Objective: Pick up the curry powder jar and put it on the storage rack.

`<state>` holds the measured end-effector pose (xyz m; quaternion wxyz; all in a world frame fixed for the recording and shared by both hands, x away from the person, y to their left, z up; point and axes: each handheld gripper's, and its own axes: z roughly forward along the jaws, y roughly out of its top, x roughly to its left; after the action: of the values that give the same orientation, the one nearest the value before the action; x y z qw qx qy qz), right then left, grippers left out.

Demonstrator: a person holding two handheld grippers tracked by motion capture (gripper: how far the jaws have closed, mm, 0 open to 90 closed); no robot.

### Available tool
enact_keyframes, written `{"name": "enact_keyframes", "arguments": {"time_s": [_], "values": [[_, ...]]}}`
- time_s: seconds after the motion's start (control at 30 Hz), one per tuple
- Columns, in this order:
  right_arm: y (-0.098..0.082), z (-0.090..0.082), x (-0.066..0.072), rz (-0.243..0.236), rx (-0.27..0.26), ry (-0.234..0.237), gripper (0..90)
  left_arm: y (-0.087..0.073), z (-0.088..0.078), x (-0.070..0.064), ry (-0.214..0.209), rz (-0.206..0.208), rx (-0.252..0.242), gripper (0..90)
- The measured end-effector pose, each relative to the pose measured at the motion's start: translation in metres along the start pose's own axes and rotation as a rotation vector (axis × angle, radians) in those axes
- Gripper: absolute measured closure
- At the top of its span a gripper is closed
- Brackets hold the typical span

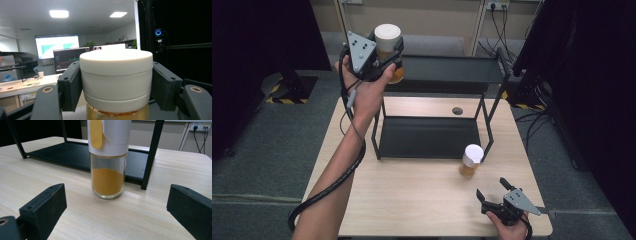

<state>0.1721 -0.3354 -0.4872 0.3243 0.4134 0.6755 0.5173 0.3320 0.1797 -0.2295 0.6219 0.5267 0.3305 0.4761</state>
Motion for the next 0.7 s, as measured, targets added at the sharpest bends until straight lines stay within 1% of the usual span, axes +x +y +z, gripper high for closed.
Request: {"name": "enact_keyframes", "arguments": {"time_s": [0.1,0.2,0.33,0.47,0.57,0.7], "values": [[0.0,0.0,0.0,-0.001,0.001,0.0,3.1,0.001,0.005,0.001,0.009,0.002,0.008,33.4],[0.0,0.0,0.0,-0.002,0.0,-0.001,3.1,0.001,0.011,0.001,0.027,0.002,0.022,33.4],[0.0,0.0,0.0,-0.003,0.0,0.001,3.1,0.0,0.019,0.004,0.042,-0.01,0.032,33.4],[0.001,0.0,0.0,-0.003,0.003,0.003,3.1,-0.001,0.025,0.005,0.052,0.007,0.044,33.4],[0.0,0.0,0.0,-0.006,0.001,0.004,3.1,-0.004,0.031,0.007,0.056,0.007,0.054,33.4],[0.001,0.0,-0.001,-0.005,0.003,0.004,3.1,-0.008,0.037,0.009,0.062,0.022,0.066,33.3]]}}
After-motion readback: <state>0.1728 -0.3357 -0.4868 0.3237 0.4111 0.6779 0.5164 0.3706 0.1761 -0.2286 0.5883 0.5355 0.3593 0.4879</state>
